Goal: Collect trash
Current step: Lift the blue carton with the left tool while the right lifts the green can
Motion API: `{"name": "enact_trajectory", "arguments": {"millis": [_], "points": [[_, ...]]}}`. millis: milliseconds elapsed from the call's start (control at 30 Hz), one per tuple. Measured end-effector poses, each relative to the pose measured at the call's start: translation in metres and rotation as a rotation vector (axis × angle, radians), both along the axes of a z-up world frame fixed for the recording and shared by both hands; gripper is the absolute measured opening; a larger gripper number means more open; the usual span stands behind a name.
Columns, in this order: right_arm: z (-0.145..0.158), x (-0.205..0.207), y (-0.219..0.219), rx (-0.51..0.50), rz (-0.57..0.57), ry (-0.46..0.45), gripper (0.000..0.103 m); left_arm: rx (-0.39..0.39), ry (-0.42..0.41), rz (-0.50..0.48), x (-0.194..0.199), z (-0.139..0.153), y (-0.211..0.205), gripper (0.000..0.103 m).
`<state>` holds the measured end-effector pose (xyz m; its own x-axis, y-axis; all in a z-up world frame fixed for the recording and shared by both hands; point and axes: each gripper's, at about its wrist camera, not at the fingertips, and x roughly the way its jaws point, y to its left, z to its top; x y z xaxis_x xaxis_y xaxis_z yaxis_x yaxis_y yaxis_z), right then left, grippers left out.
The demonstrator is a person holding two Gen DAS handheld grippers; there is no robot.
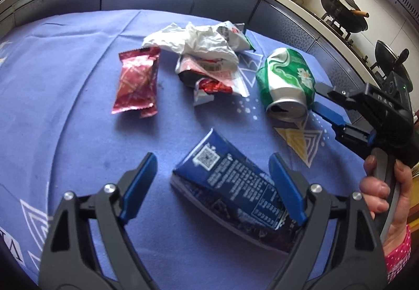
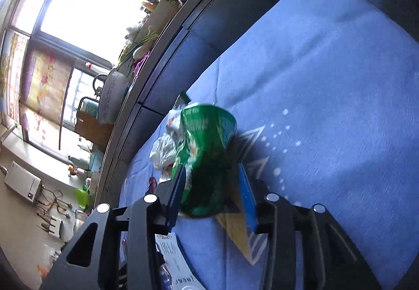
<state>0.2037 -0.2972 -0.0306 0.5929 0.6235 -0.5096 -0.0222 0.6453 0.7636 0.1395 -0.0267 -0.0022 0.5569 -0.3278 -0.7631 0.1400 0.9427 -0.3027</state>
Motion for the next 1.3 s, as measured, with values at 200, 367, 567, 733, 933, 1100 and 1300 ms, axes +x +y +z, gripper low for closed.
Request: {"name": "enact_trajectory", "arguments": {"millis": [200, 367, 567, 733, 933, 1100, 1300], "points": [[0.015, -0.025, 0.027, -0.067, 0.018, -0.074, 0.041, -0.009, 0.018, 0.058, -0.002, 0.001, 0.028, 0.084], [0.02, -0.028, 0.005, -0.026, -0.057, -0.074, 0.042, -0.014, -0.018, 0.033, -0.007, 0.015, 0.024, 0.084], [0.011, -0.038, -0.01, -0.006, -0.068, -0.049, 0.05, 0.1, -0.264, -0.128, -0.035, 0.046, 0.014, 0.09], [0.0, -0.04, -0.025, 0.009, -0.095, -0.018, 0.059, 0.367, -0.472, -0.467, -0.061, 0.044, -0.006, 0.095], [0.002, -0.015, -0.029, 0.044, -0.095, 0.022, 0.06, 0.567, -0.458, -0.832, -0.056, 0.012, -0.032, 0.096], [-0.004, 0.013, -0.022, 0.055, -0.101, 0.07, 0.06, 0.571, -0.406, -0.945, -0.043, -0.002, -0.05, 0.095], [-0.011, 0.036, -0.007, 0.065, -0.084, 0.103, 0.06, 0.535, -0.353, -0.986, -0.041, -0.012, -0.054, 0.083]]}}
